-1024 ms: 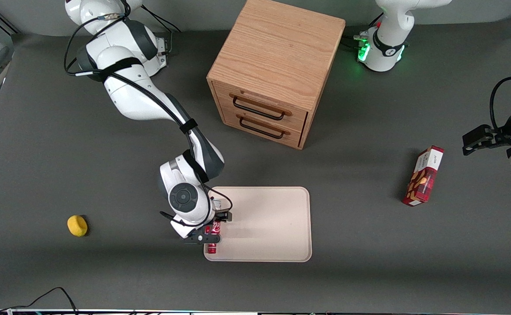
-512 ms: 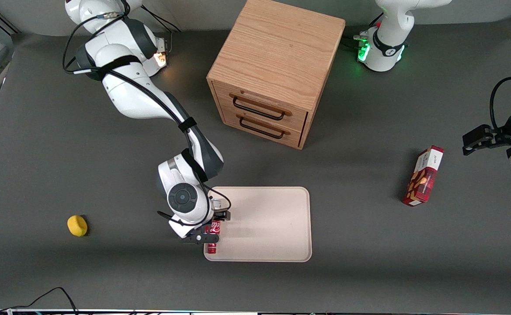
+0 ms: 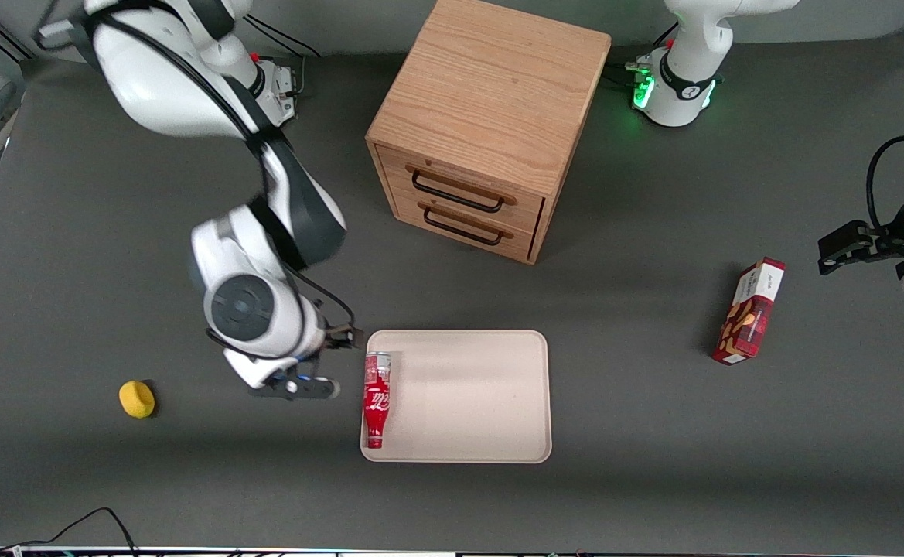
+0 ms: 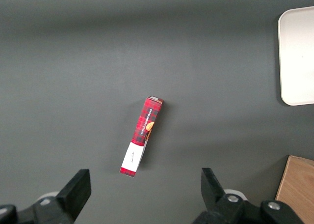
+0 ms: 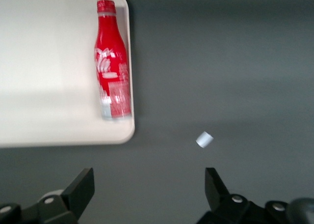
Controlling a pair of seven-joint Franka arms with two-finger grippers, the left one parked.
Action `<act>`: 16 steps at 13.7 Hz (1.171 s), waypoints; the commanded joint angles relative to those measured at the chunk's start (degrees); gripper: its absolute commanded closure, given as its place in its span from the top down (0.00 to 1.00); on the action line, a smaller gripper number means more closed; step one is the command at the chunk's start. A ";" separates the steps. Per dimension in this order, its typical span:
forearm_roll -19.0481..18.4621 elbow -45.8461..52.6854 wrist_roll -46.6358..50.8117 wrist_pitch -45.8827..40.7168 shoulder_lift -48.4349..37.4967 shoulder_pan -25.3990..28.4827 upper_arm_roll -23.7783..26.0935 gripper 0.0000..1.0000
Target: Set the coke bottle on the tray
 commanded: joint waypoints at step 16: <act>3.14 -35.75 -22.01 -5.31 -46.20 -4.15 -14.61 1.00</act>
